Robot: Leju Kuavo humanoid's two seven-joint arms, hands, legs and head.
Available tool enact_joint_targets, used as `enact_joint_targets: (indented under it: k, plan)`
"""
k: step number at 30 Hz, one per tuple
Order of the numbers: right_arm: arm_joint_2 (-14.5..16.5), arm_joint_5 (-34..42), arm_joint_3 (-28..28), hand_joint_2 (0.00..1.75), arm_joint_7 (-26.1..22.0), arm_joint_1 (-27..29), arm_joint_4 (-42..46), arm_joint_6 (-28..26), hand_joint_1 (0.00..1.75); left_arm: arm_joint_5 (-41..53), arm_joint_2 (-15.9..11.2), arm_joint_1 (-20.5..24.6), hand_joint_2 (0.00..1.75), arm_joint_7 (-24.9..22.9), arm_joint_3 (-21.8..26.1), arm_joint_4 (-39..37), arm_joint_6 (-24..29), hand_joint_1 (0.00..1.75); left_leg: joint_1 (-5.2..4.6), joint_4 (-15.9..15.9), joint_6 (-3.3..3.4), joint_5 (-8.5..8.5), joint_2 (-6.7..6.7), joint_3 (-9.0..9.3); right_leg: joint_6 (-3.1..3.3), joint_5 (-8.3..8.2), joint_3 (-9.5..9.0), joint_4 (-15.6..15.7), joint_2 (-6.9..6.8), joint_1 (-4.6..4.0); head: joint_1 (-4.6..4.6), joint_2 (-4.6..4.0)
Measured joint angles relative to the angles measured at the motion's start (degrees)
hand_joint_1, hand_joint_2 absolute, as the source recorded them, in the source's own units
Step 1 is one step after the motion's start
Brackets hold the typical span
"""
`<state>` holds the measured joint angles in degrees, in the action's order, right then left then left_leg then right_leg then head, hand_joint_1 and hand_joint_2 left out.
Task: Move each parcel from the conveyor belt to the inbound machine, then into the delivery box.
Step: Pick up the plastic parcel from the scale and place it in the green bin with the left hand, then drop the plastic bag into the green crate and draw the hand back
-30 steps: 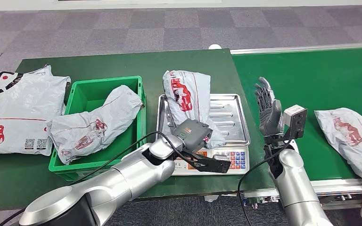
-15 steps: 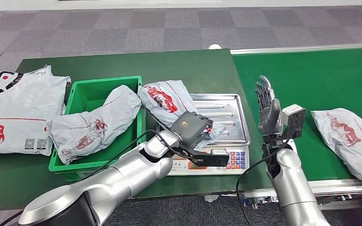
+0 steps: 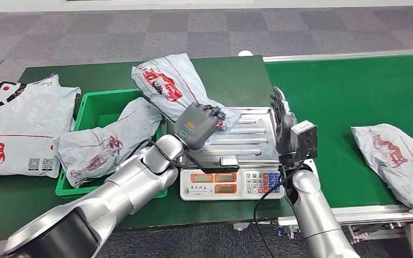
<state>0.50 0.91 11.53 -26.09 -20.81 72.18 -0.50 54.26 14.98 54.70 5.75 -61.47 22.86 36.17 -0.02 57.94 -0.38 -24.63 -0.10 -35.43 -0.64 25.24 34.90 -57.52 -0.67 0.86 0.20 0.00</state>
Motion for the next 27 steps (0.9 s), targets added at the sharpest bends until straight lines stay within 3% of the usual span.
enact_joint_targets:
  k: [8,14,20,24,27]
  plan:
    - [0.4,-3.3,0.4,0.00,0.3,4.6,3.0,-0.5,0.00,17.8,-7.0,-6.8,1.75,-4.4,12.7,4.7,2.2,1.75,0.00,0.0,-0.01,-0.02,0.05,-0.01,0.02,0.05,0.03,0.0,0.05,0.00,0.01,-0.01]
    - [-0.3,-4.1,0.4,0.00,0.2,7.9,5.3,-2.9,0.00,17.3,-11.5,-14.1,1.75,0.7,24.0,10.2,-0.1,1.75,0.00,0.0,-0.04,-0.05,0.08,0.00,0.01,0.09,0.05,0.0,0.08,0.00,0.00,-0.02]
    - [-1.6,-3.5,0.4,0.00,-0.4,10.1,6.5,-3.7,0.00,13.9,-14.1,-19.7,1.75,3.7,31.0,15.9,-0.4,1.75,-0.01,0.0,-0.01,-0.13,0.10,0.07,0.01,0.13,-0.03,0.0,0.10,0.02,0.01,-0.02]
    - [-2.6,-2.7,0.4,0.00,-1.3,13.8,8.0,-4.3,0.00,8.0,-16.0,-27.7,1.75,7.8,36.6,23.5,1.3,0.00,-0.01,-0.1,-0.04,-0.38,0.11,0.42,0.00,0.37,-0.35,0.0,0.13,0.03,0.02,-0.01]
    - [-3.1,-2.3,0.4,0.00,-1.7,14.8,8.4,-4.5,0.00,6.2,-16.5,-32.2,1.75,8.6,39.9,27.6,2.0,0.00,-0.01,-0.1,-0.10,-0.64,0.25,0.74,0.06,0.54,-0.57,0.0,0.24,0.02,0.01,-0.01]
